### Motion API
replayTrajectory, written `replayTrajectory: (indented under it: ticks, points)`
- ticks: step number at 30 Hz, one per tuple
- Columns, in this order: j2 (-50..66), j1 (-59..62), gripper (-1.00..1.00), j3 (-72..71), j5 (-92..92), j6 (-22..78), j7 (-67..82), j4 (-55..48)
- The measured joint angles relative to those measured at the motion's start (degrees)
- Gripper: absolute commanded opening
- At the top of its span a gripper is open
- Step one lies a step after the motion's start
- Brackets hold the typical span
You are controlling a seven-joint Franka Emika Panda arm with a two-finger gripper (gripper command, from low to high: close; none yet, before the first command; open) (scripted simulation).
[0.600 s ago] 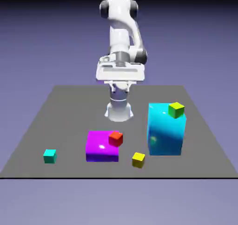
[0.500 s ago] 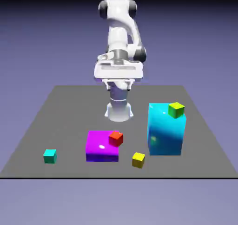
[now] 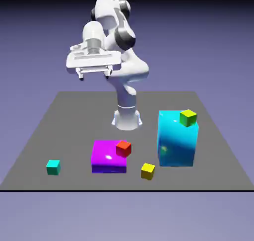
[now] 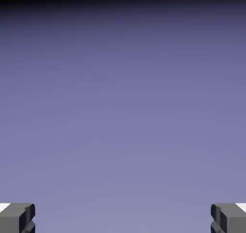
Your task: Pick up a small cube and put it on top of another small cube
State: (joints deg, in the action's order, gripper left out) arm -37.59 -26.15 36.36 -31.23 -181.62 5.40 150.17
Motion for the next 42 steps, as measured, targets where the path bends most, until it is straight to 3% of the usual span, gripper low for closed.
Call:
replayTrajectory:
  ticks: [42]
  points:
    - [-10.54, -54.43, 0.0, 77.72, -66.75, -16.27, 102.3, -23.16]
